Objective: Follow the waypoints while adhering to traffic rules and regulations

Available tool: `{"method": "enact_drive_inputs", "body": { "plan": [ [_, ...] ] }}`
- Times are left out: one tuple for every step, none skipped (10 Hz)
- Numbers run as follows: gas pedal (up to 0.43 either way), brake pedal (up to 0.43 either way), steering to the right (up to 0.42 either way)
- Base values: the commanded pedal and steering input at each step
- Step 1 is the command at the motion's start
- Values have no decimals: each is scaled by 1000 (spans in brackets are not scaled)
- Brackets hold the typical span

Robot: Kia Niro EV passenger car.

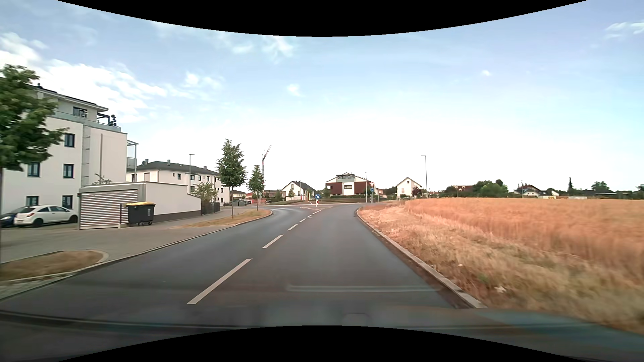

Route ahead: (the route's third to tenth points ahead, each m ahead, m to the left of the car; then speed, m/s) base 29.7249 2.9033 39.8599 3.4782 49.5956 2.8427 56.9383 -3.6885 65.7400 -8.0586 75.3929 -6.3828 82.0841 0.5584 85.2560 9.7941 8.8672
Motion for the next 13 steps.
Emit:
{"method": "enact_drive_inputs", "body": {
  "plan": [
    [0,0,2],
    [0,0,2],
    [0,0,2],
    [0,0,2],
    [0,0,2],
    [0,0,2],
    [0,0,2],
    [0,0,2],
    [0,0,2],
    [0,0,1],
    [0,0,0],
    [0,0,0],
    [0,0,-1]
  ]
}}
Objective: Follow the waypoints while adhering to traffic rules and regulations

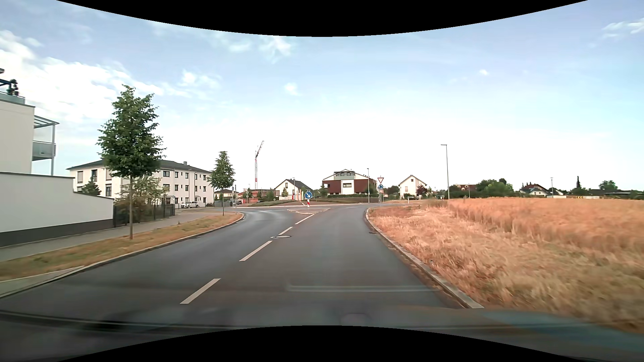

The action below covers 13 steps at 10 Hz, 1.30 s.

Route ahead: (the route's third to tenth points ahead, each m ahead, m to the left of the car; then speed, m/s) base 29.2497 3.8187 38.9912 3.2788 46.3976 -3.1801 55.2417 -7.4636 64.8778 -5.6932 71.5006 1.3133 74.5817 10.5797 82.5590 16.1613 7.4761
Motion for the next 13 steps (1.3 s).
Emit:
{"method": "enact_drive_inputs", "body": {
  "plan": [
    [0,0,-2],
    [0,0,-2],
    [0,0,-2],
    [0,0,-2],
    [0,0,-2],
    [0,0,-2],
    [0,6,-1],
    [0,12,0],
    [0,18,1],
    [0,18,2],
    [0,18,3],
    [0,12,5],
    [0,0,6]
  ]
}}
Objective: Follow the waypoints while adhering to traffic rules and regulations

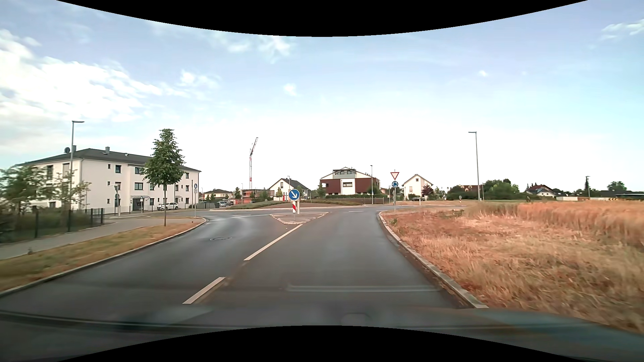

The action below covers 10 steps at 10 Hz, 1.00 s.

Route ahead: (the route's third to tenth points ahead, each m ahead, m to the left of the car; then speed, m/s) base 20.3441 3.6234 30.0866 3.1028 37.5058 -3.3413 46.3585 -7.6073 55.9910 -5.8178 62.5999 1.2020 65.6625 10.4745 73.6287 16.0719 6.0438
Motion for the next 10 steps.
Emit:
{"method": "enact_drive_inputs", "body": {
  "plan": [
    [0,0,6],
    [0,0,6],
    [0,0,6],
    [0,0,6],
    [0,0,6],
    [0,0,6],
    [0,0,6],
    [0,0,6],
    [0,0,7],
    [0,0,9]
  ]
}}
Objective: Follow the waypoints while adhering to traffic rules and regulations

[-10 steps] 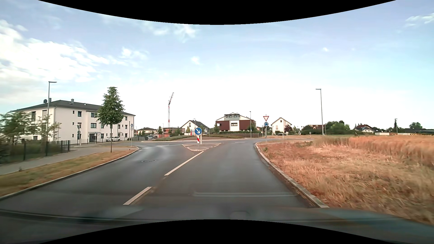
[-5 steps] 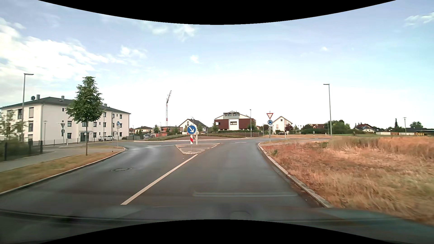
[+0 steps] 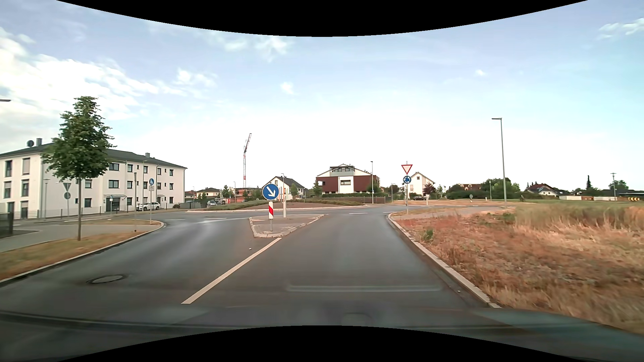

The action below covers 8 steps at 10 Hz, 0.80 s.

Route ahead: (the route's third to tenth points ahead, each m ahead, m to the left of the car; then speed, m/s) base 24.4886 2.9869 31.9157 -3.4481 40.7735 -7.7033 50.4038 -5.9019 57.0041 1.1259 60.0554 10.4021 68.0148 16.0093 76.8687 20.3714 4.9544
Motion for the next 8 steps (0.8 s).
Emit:
{"method": "enact_drive_inputs", "body": {
  "plan": [
    [0,0,10],
    [0,0,10],
    [0,0,10],
    [0,0,10],
    [0,0,12],
    [0,0,15],
    [0,0,19],
    [0,0,22]
  ]
}}
